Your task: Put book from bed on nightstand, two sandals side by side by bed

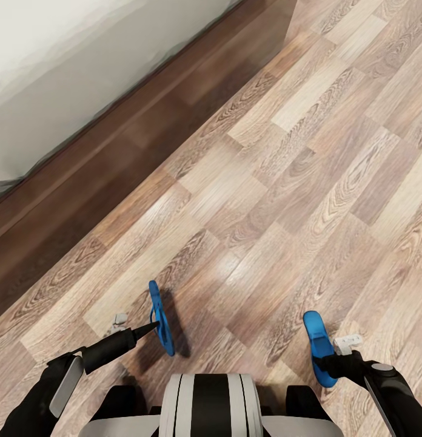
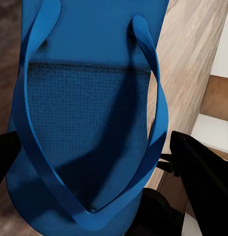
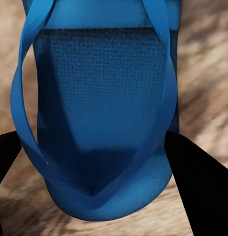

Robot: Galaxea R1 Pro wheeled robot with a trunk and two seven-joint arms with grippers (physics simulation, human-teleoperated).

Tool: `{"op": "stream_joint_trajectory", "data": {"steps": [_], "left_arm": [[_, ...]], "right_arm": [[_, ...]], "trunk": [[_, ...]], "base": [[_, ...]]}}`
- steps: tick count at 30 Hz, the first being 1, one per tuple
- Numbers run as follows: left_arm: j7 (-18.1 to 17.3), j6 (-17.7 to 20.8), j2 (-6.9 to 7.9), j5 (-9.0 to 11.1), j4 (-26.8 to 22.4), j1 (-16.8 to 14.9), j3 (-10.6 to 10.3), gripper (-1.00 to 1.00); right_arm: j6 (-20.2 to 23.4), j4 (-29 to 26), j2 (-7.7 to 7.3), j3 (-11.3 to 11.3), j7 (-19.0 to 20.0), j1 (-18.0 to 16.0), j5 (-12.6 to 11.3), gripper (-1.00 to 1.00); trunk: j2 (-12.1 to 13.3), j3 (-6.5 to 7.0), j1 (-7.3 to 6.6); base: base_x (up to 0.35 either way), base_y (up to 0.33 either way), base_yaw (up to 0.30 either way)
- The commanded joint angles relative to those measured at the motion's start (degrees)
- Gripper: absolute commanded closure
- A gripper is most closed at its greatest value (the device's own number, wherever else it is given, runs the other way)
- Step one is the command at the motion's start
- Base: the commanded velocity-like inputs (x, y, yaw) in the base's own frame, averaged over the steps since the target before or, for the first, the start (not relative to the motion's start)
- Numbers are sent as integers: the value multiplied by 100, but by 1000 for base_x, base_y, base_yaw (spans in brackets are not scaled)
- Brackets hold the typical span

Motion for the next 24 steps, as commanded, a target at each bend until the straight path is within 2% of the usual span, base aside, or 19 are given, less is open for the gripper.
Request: {"op": "stream_joint_trajectory", "data": {"steps": [1,20,24], "left_arm": [[-11,51,1,30,1,-1,1,100],[-11,51,1,21,1,-1,1,100],[-11,51,1,25,1,-1,1,100]], "right_arm": [[20,-8,1,-13,48,-2,54,100],[20,-10,3,-13,48,-2,54,100],[20,-10,0,-13,48,-2,54,100]], "trunk": [[-1,-3,-1],[-1,-3,-1],[2,42,-6]], "base": [[0,0,0],[0,0,0],[0,0,0]]}}
